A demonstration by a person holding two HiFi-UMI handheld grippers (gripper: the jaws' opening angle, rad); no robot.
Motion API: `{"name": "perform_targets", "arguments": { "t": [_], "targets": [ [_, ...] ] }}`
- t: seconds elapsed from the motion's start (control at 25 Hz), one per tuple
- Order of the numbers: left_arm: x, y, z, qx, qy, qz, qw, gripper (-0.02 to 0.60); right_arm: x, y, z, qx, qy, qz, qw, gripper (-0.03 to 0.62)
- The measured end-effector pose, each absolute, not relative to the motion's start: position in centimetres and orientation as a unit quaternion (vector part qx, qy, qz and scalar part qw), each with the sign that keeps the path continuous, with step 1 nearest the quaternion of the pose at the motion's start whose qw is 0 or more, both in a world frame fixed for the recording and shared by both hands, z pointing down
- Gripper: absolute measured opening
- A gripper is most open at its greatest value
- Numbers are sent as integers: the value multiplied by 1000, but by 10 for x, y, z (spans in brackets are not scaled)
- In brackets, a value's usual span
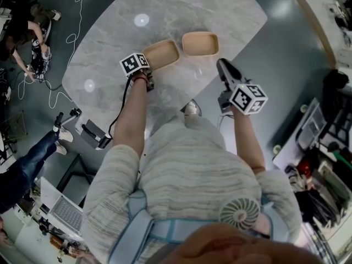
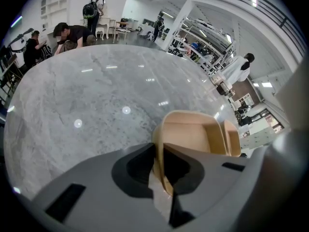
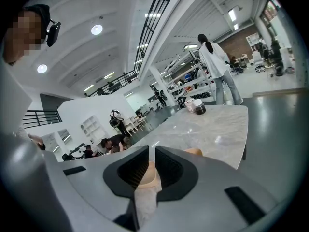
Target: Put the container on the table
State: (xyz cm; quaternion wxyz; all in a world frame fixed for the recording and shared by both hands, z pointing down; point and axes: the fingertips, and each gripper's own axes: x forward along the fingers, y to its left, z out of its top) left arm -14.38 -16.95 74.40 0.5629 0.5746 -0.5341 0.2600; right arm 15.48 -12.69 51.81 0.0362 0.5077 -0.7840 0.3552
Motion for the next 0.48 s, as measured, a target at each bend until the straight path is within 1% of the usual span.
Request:
{"name": "perform_targets", "arguments": {
  "t": [0.48],
  "targets": [
    [-143, -172, 743, 583, -533, 260, 555, 32, 154, -126, 519, 506, -785, 356, 36, 41]
  ]
}}
